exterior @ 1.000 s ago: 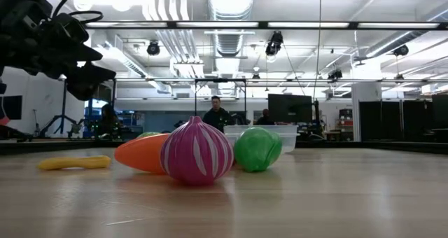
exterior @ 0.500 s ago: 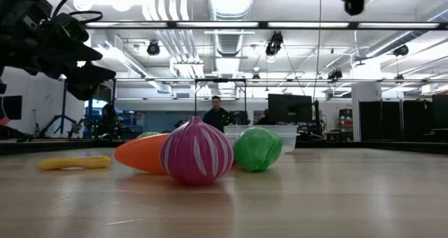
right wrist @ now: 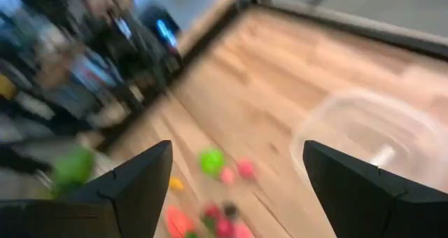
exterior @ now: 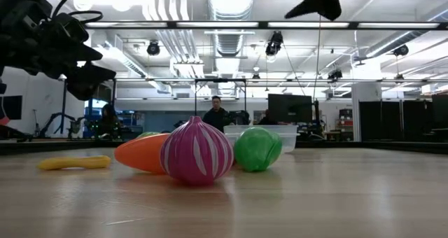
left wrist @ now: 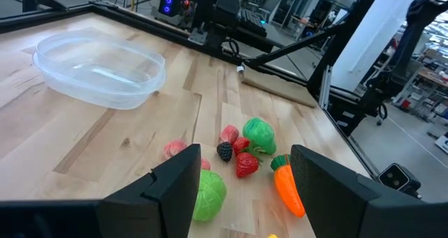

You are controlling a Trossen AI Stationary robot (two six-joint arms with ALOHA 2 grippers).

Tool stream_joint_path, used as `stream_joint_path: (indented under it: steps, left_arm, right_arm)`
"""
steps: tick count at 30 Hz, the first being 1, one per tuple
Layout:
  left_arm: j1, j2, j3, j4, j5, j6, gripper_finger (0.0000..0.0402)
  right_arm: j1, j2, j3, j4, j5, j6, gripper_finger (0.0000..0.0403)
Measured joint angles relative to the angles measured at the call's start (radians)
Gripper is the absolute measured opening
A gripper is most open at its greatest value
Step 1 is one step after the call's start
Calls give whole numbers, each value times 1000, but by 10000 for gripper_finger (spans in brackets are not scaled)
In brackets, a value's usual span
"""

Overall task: Pick and placing Produce into tupperware
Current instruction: Put the green pear into the transparent bin

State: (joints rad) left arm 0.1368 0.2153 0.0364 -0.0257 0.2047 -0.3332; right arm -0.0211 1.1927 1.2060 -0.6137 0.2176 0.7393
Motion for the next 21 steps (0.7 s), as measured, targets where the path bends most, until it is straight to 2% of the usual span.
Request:
stream_joint_path:
  steps: [6,8,12,21]
  left_arm:
    - [0,0,0,0,0,0,208]
    - [0,0,0,1,0,0,208]
    - [0,0,0,1,0,0,208]
    - [0,0,0,2,0,0,208]
  right_arm:
    - [6,197,154,-412,-23,23,313]
    - [28,258,179,-492,-45,47,313]
    - [108,350,205,-516,-91,108,314]
    - [279,472,302,-518,-41,252,361]
